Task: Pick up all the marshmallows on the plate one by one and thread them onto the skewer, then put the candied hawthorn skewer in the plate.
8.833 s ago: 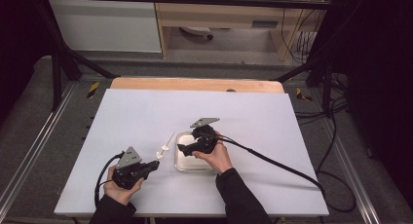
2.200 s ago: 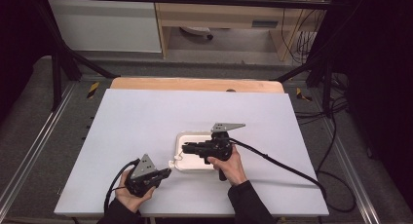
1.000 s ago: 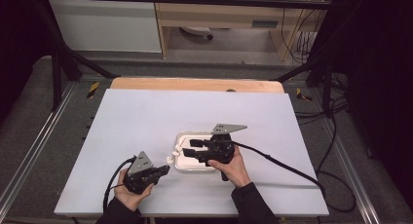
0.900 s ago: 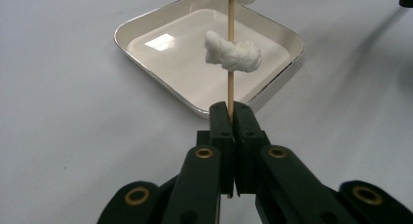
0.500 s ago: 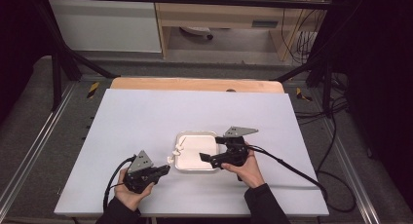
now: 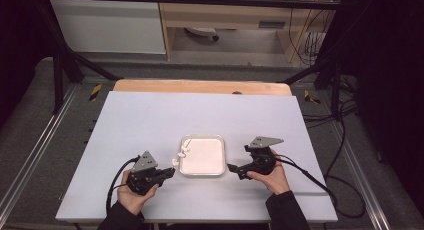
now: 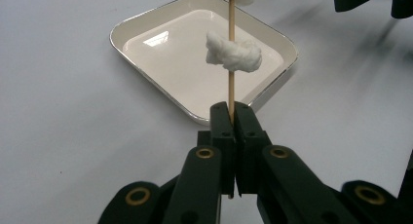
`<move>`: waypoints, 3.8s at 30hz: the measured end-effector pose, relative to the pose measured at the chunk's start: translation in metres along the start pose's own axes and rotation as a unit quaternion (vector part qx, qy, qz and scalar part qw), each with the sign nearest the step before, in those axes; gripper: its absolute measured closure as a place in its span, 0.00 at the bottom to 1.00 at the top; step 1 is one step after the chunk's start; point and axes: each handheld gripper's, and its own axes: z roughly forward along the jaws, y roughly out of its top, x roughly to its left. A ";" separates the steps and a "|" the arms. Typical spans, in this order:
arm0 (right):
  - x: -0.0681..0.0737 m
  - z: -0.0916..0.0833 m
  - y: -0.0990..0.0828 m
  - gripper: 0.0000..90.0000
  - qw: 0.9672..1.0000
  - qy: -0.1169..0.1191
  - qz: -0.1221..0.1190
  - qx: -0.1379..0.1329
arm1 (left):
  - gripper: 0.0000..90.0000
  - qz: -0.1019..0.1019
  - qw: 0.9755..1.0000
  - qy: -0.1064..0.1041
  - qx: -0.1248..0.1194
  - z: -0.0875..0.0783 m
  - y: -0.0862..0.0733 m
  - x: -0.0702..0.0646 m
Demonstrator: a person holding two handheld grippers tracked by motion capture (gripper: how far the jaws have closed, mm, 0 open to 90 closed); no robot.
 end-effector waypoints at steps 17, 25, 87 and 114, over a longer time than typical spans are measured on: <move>-0.023 -0.031 -0.041 0.00 1.000 -0.026 0.008 0.006 | 0.98 -0.004 1.000 0.006 0.014 0.003 0.018 0.004; -0.029 -0.038 -0.050 0.00 0.999 -0.036 0.010 0.004 | 0.98 -0.001 1.000 0.007 0.029 0.014 0.032 0.003; -0.035 -0.046 -0.062 0.00 0.999 -0.040 0.017 0.009 | 0.77 0.026 0.989 0.047 0.139 0.085 0.048 0.001; -0.036 -0.050 -0.061 0.00 0.999 -0.044 0.023 -0.001 | 0.16 0.017 0.995 0.061 0.083 0.012 0.019 0.030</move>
